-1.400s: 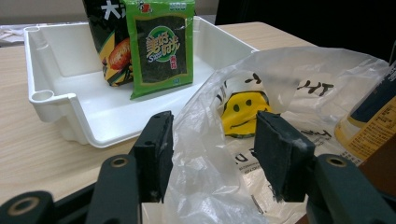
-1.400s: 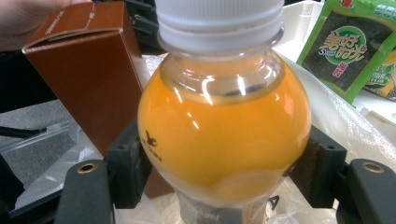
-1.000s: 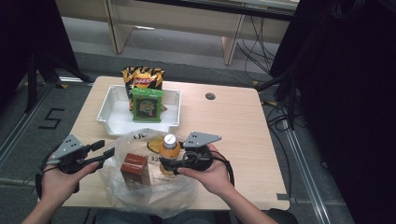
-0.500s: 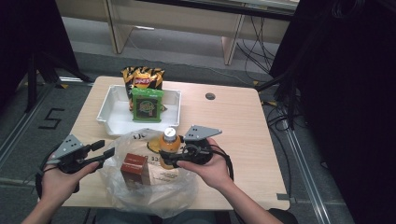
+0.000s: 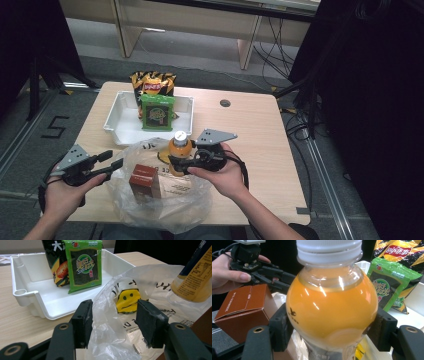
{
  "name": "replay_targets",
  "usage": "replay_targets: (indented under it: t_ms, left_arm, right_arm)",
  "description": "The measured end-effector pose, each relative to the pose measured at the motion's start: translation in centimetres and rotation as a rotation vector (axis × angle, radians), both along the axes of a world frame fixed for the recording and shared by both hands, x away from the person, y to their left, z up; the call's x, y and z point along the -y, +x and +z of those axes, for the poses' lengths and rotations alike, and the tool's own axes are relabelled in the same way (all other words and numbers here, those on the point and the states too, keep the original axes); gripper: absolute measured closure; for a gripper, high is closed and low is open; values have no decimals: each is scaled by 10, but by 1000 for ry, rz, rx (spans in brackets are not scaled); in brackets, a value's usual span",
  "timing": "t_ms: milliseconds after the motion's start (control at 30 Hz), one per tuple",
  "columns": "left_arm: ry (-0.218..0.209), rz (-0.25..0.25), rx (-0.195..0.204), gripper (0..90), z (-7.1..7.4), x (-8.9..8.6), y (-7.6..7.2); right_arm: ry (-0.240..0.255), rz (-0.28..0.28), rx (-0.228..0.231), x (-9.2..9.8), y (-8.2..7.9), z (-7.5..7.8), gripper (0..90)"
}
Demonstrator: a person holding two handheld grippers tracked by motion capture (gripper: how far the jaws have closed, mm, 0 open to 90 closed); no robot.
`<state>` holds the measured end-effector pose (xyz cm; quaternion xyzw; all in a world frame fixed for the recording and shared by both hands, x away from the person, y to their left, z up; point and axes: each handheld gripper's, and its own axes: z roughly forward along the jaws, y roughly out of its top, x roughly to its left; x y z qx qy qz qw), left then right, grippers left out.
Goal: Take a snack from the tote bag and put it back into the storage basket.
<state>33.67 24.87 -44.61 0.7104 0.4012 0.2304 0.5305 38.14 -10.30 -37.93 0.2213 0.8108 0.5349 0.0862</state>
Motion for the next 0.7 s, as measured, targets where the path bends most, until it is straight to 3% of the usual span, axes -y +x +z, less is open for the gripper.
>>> replay_targets:
  t_ms: [133, 200, 267, 300, 333, 433, 467, 500, 600, 633, 700]
  left_arm:
    - [6, -3, 5, 468, 0, 0, 0]
    - [7, -4, 6, 468, 0, 0, 1]
    - [14, -23, 25, 467, -1, -1, 3]
    - [9, -19, 20, 467, -1, 0, 2]
    - [12, -9, 8, 468, 0, 0, 1]
    - [10, -12, 6, 467, -1, 0, 1]
    - [9, -11, 5, 468, -1, 0, 1]
    - [7, -11, 3, 468, -1, 1, 1]
    - [2, -20, 10, 468, -2, 1, 2]
    - [2, -20, 10, 467, -2, 1, 2]
    - [3, -20, 12, 468, -2, 0, 2]
  right_arm:
    - [8, -4, 21, -1, 4, 2, 324]
    - [16, -11, 3, -1, 3, 2, 324]
    - [4, -10, 18, 0, 5, 4, 325]
    - [15, -18, 19, -1, 6, 4, 324]
    - [19, -26, -10, -1, 4, 4, 324]
    - [11, -17, 6, 0, 7, 5, 325]
    - [9, -20, -10, 0, 6, 5, 325]
    - [24, -17, 16, -2, 9, 5, 325]
    - [19, -25, -13, -3, 8, 7, 325]
    - [25, -23, 6, -4, 9, 7, 325]
    - [19, -27, -7, -3, 9, 9, 325]
